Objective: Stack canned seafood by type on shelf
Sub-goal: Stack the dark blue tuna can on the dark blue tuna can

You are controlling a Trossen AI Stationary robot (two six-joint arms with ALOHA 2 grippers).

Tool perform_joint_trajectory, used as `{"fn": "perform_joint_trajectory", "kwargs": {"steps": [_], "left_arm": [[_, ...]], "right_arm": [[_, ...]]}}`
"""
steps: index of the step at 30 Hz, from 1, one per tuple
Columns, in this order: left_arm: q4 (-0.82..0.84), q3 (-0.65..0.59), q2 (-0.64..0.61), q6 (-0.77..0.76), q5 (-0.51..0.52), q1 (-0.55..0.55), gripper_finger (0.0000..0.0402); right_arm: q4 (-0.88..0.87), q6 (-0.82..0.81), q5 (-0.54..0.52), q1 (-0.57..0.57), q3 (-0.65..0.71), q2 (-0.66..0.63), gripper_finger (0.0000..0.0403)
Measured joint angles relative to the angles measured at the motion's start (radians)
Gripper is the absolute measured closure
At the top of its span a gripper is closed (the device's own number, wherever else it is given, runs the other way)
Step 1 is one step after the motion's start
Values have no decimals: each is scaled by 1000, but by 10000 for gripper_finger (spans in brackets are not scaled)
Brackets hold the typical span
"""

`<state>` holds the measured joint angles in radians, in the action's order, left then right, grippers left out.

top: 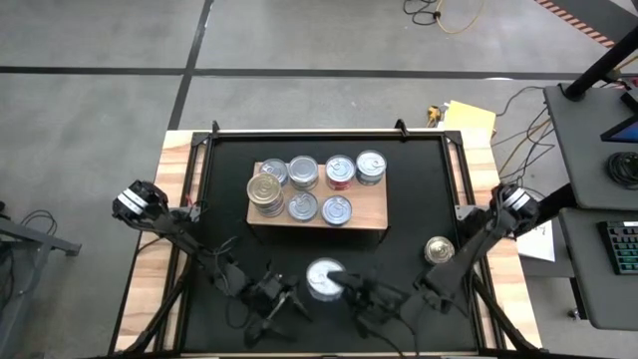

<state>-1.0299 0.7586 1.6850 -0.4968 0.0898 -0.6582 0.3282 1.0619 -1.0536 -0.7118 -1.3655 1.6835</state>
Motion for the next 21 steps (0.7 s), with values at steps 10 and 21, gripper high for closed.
{"fn": "perform_joint_trajectory", "kwargs": {"steps": [10,21], "left_arm": [[644,-1,-128,-231,357,-17,172],[1164,-2,-409,4,955,-153,211]], "right_arm": [[-189,-180,124,218,1,-47,277],[-345,-276,231,411,2,1,277]]}}
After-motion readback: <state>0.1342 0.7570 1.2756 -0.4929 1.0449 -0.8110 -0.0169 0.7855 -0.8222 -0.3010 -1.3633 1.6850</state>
